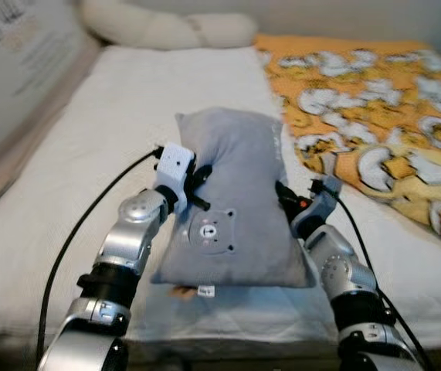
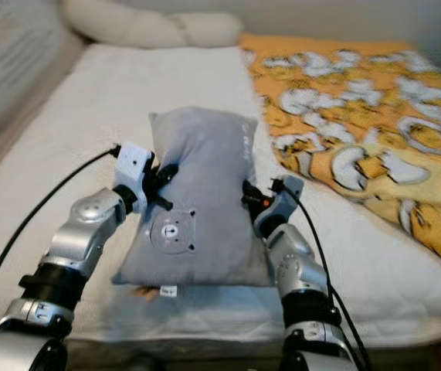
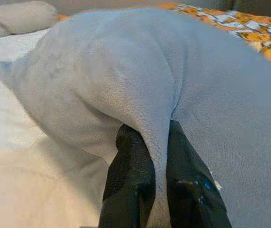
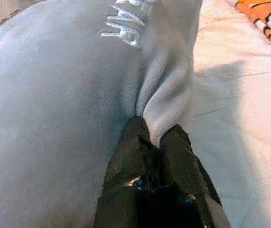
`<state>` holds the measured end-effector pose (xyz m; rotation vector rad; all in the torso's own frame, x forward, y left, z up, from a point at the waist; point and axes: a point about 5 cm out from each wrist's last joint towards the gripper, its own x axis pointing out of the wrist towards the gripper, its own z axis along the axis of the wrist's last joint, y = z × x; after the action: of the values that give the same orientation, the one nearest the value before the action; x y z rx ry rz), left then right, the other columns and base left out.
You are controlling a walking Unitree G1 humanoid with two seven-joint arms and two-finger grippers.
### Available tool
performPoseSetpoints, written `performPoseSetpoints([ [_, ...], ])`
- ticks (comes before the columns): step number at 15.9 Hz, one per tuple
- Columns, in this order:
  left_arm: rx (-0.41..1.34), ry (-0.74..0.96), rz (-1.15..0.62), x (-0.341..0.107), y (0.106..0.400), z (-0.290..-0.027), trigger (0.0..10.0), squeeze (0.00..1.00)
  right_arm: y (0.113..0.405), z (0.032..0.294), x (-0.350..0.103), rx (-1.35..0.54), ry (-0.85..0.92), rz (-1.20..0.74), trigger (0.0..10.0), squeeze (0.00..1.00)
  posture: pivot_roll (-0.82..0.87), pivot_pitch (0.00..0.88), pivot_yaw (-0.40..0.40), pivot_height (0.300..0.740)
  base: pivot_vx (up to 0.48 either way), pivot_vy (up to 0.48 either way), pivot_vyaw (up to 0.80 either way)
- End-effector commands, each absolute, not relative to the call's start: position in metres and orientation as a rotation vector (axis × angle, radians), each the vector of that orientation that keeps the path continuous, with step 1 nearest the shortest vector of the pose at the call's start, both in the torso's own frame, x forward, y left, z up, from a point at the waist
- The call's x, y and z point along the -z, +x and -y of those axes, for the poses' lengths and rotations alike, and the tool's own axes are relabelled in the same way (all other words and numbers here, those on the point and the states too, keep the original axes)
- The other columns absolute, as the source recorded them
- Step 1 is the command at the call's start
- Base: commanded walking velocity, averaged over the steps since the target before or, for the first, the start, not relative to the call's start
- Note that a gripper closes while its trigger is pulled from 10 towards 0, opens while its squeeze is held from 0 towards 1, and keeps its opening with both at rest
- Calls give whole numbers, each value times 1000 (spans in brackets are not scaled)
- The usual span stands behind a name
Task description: Clean up the room
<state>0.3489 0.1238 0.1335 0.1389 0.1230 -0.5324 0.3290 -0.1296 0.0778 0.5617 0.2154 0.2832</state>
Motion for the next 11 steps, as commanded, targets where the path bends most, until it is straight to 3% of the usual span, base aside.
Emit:
performPoseSetpoints([
  [1, 525, 165, -96, -141, 352, -124, 10000, 0, 330, 128, -83, -287, 571, -196, 10000, 0, 43, 0, -27, 740, 0, 360, -781],
  [11, 521, 181, -90, -144, 357, -128, 10000, 0, 331, 132, -84, -261, 584, -195, 10000, 0, 38, 0, -29, 740, 0, 350, 0],
])
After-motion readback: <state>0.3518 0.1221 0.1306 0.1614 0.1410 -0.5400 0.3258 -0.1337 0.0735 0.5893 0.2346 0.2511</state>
